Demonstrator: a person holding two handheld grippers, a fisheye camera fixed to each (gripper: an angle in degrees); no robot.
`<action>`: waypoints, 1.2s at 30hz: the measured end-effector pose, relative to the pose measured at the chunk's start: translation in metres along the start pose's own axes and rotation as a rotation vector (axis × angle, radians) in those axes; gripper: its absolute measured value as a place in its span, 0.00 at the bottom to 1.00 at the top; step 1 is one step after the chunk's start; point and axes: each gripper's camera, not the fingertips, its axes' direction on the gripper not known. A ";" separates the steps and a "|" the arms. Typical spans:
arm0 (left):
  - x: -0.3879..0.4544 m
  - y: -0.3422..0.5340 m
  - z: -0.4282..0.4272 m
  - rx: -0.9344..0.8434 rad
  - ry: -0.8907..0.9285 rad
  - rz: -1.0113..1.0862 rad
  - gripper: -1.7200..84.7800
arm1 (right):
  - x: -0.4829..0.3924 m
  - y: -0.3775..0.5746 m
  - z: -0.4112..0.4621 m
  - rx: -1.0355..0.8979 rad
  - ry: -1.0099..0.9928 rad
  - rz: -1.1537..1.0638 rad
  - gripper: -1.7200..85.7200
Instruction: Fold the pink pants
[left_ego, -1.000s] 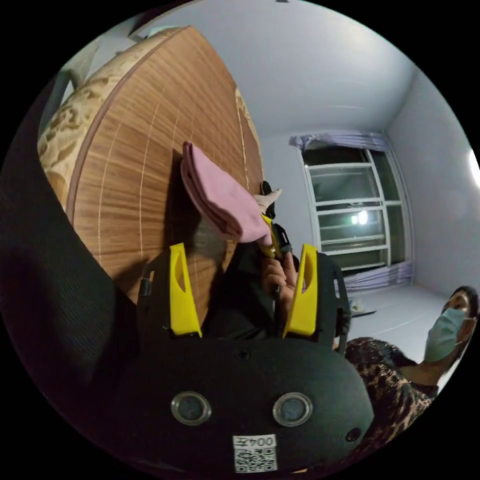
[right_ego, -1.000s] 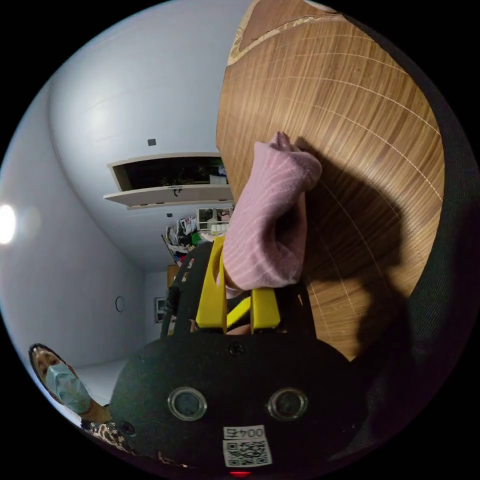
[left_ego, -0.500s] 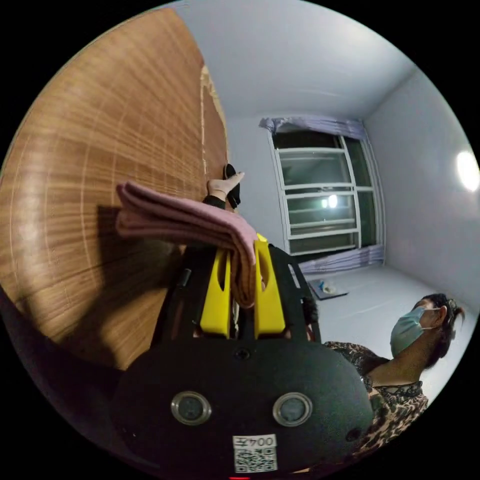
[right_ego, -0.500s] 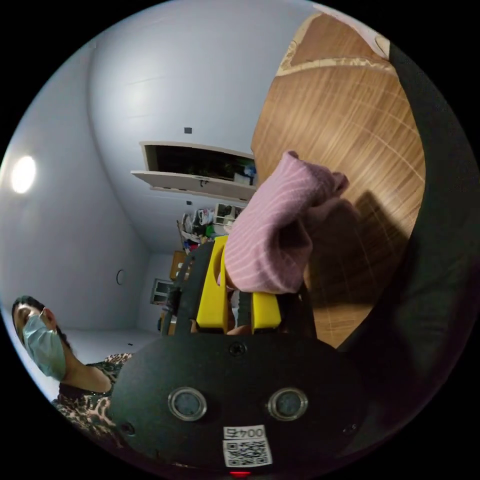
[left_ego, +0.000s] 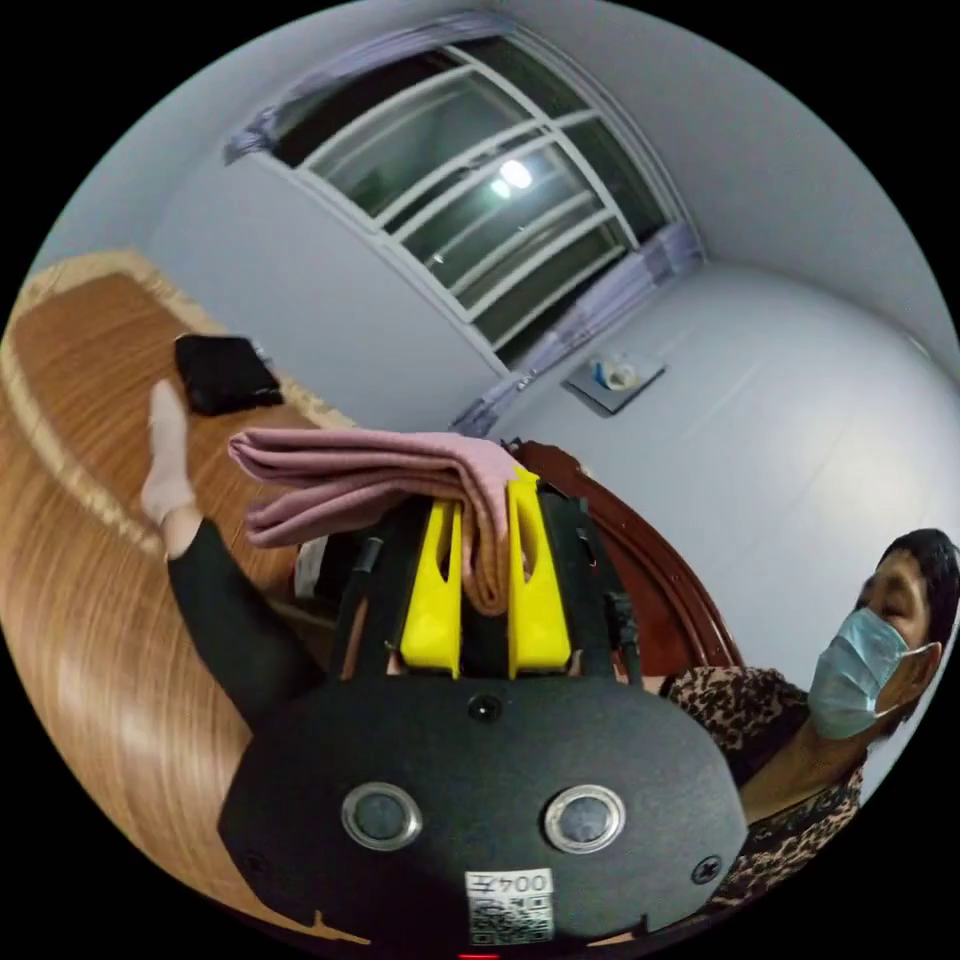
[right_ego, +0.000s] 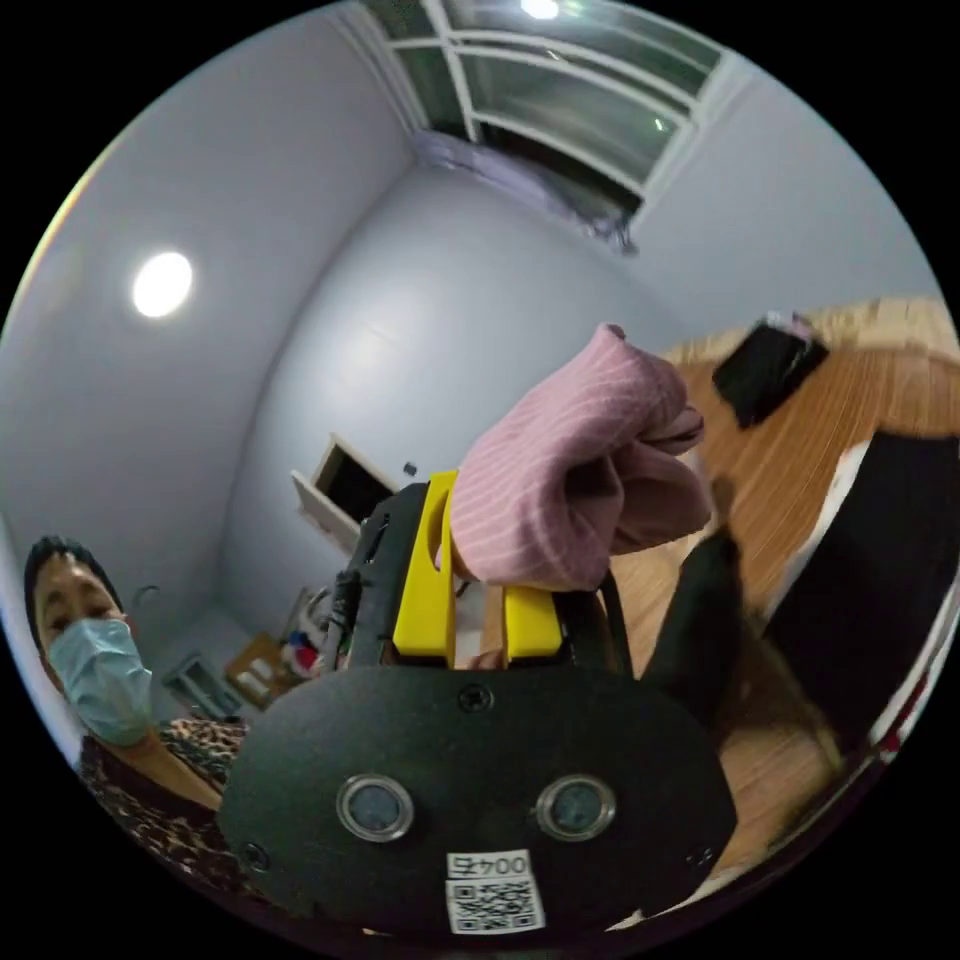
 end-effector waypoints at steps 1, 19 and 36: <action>0.000 -0.022 0.026 -0.025 0.029 0.043 0.12 | -0.009 -0.011 -0.027 0.073 0.056 -0.060 0.10; -0.154 0.237 0.008 -0.132 -0.395 -0.318 0.10 | 0.114 0.080 -0.195 0.227 0.529 0.517 0.11; -0.125 0.443 -0.017 -0.084 -0.536 -0.503 0.09 | -0.166 0.108 -0.324 -0.340 1.210 0.096 0.20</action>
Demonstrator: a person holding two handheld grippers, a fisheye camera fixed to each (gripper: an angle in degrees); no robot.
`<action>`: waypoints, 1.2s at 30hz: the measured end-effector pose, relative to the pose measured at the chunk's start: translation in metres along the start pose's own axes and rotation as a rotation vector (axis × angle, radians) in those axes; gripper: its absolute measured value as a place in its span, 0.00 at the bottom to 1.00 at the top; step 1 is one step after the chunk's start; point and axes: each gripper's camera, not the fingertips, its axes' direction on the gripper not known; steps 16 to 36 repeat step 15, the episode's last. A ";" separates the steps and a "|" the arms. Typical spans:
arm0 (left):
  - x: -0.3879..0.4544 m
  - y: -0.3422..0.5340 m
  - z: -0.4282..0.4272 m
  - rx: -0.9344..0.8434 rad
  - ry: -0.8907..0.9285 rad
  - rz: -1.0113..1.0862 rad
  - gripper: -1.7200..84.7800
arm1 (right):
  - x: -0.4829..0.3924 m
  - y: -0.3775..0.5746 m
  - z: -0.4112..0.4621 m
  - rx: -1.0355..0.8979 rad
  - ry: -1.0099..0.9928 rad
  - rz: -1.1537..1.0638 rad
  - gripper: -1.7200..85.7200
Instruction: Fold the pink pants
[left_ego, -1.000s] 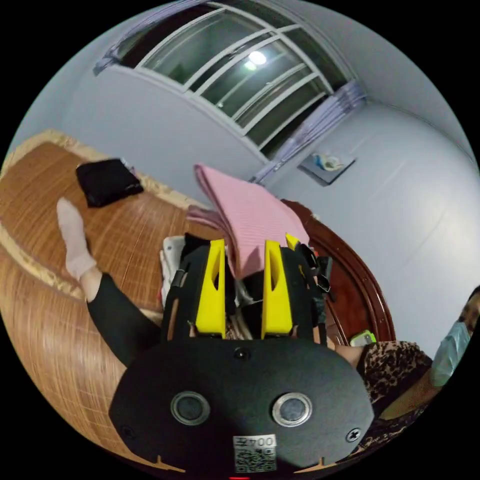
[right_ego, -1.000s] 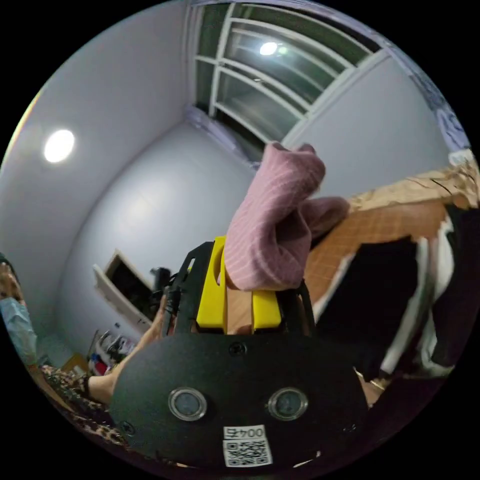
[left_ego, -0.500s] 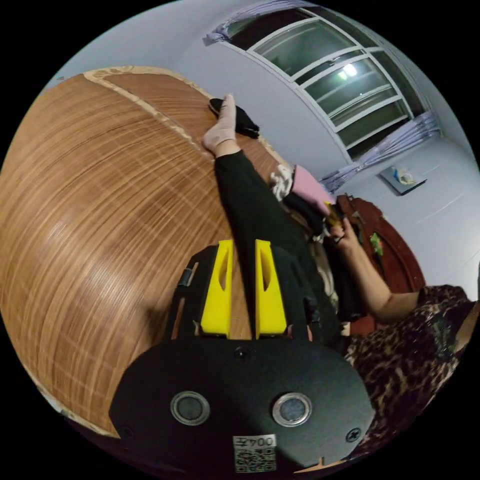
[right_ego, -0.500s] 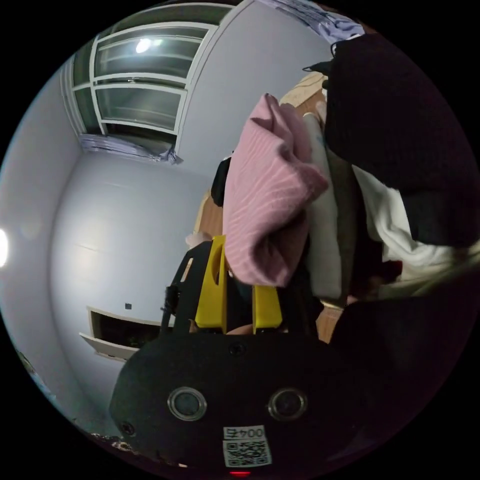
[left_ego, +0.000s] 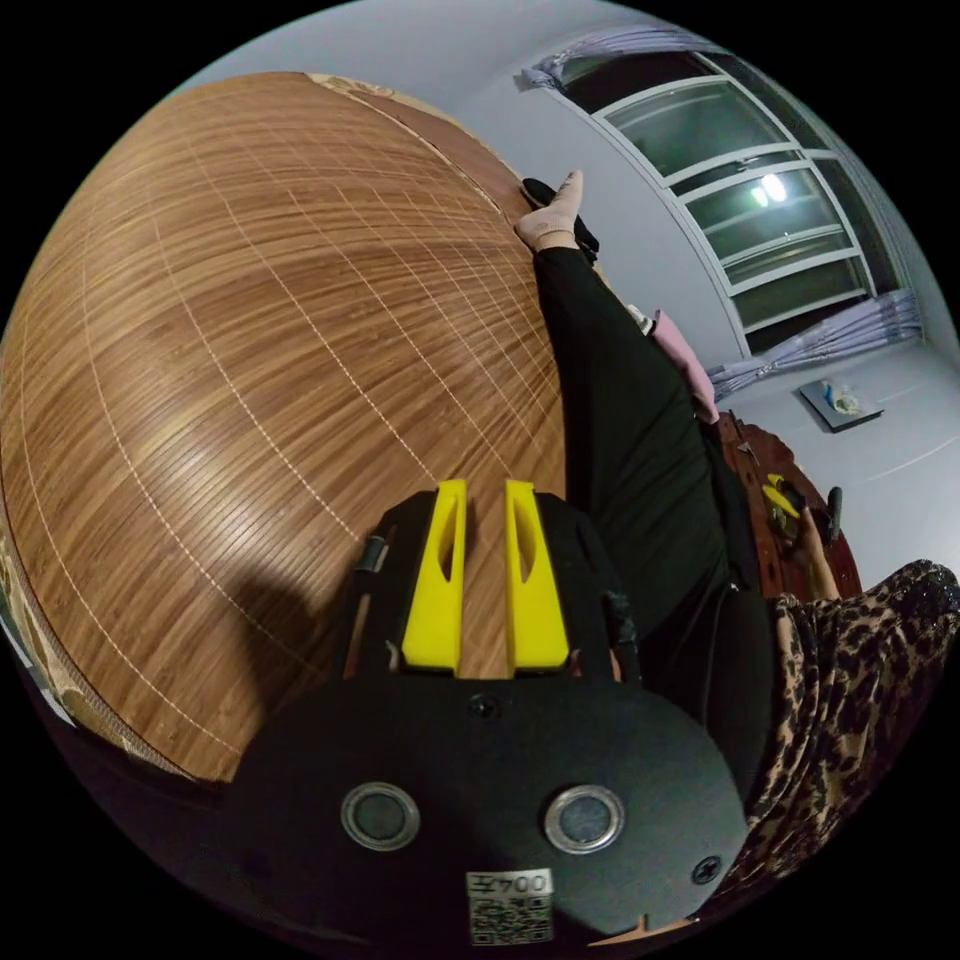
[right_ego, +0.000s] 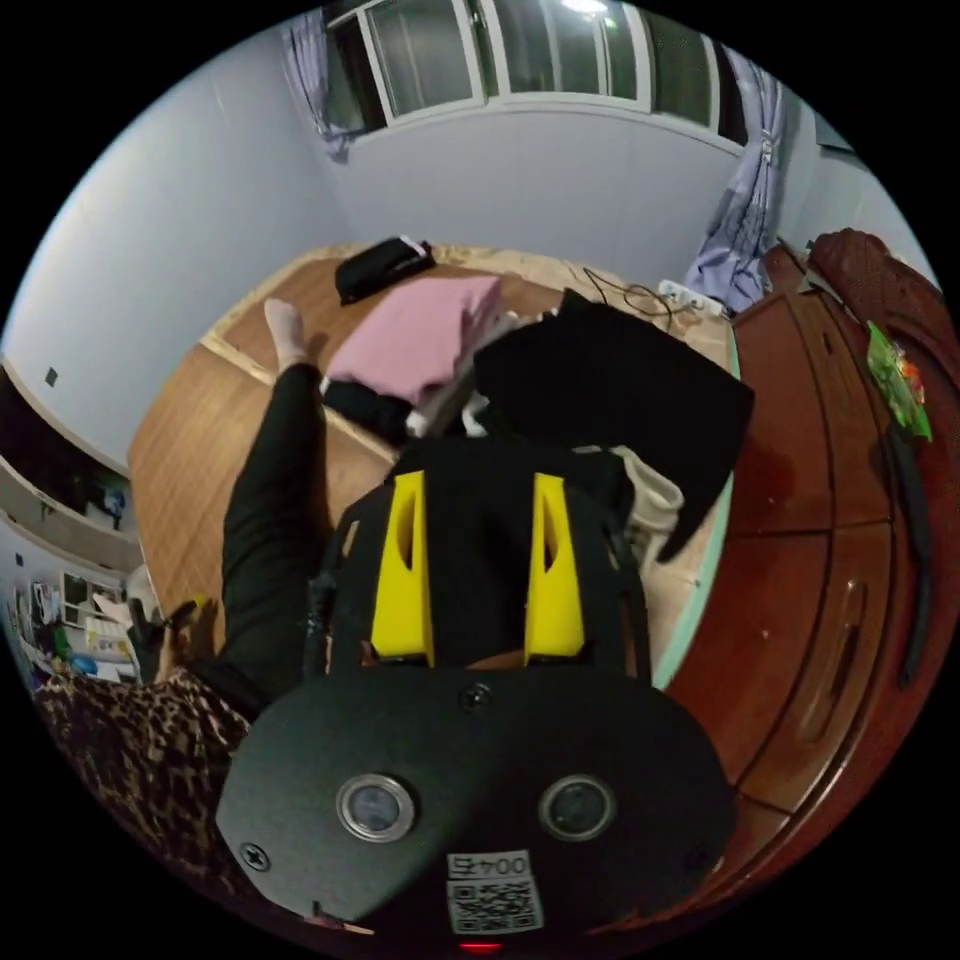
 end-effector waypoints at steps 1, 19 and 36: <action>0.002 0.001 -0.002 0.019 -0.002 0.006 0.09 | -0.001 0.010 -0.004 -0.056 0.024 -0.003 0.22; 0.053 0.027 0.024 -0.046 -0.444 0.129 0.10 | -0.074 0.067 -0.035 -0.080 0.262 -0.226 0.07; 0.053 0.027 0.024 -0.046 -0.444 0.129 0.10 | -0.074 0.067 -0.035 -0.080 0.262 -0.226 0.07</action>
